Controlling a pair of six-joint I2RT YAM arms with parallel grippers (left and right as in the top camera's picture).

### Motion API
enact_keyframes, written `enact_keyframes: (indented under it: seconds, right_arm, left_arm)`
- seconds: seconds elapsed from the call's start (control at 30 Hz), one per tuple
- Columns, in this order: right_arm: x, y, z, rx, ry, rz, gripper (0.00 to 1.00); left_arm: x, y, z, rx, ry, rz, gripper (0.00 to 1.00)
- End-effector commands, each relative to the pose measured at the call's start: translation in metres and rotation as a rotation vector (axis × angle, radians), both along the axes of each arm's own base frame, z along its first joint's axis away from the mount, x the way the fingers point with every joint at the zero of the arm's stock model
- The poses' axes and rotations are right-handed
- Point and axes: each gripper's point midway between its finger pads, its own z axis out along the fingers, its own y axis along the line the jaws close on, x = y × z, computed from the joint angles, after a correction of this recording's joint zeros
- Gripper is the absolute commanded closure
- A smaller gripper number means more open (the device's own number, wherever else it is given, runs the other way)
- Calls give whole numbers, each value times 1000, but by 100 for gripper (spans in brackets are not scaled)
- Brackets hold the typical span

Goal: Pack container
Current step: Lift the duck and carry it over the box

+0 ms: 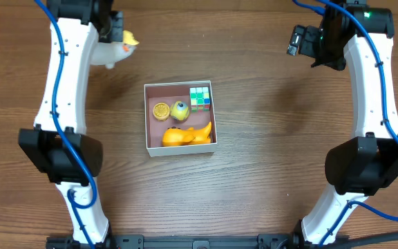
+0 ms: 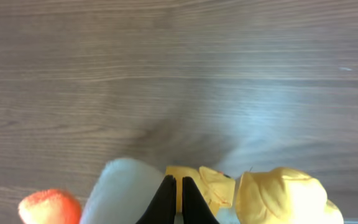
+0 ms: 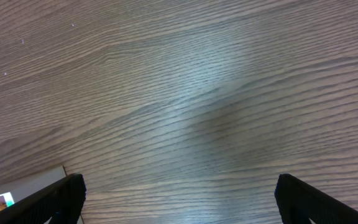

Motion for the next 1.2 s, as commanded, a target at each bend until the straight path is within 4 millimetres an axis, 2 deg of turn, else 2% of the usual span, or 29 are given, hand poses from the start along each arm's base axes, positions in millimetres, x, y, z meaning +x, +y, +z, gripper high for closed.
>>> enact_keyframes:
  seconds: [0.0,0.23,0.37,0.5,0.67,0.83,0.97,1.1,1.17]
  right_arm:
    - [4,0,11,7,-33,-6,0]
    - [4,0,11,7,-33,-6,0]
    - [4,0,11,7,-32,-6,0]
    - [4,0,11,7,-32,-6,0]
    - [4,0,11,7,-33,-6,0]
    - [4,0,11,7,-33,-6,0]
    - [4,0,11,7,-33,-6,0]
    - [4,0,11,7,-33,-6,0]
    - [4,0,11,7,-32,-6,0]
  left_arm:
    - [-20,-60,34,-94,-39,5,96]
    - [-63,-136,23,-152,50,-2,96]
    - [-79,-148,7,-161,113,57,96]
    - [-91,-153,-22,-154,199,94,96]
    - [-100,-189,-55,-212,267,25,96]
    - [-110,-214,-78,-193,285,-53,96]
    - [-115,-217,-95,-167,300,-66,96]
    - [-117,-207,-110,-107,315,-66,96]
    - [-116,-203,-111,-99,313,-59,96]
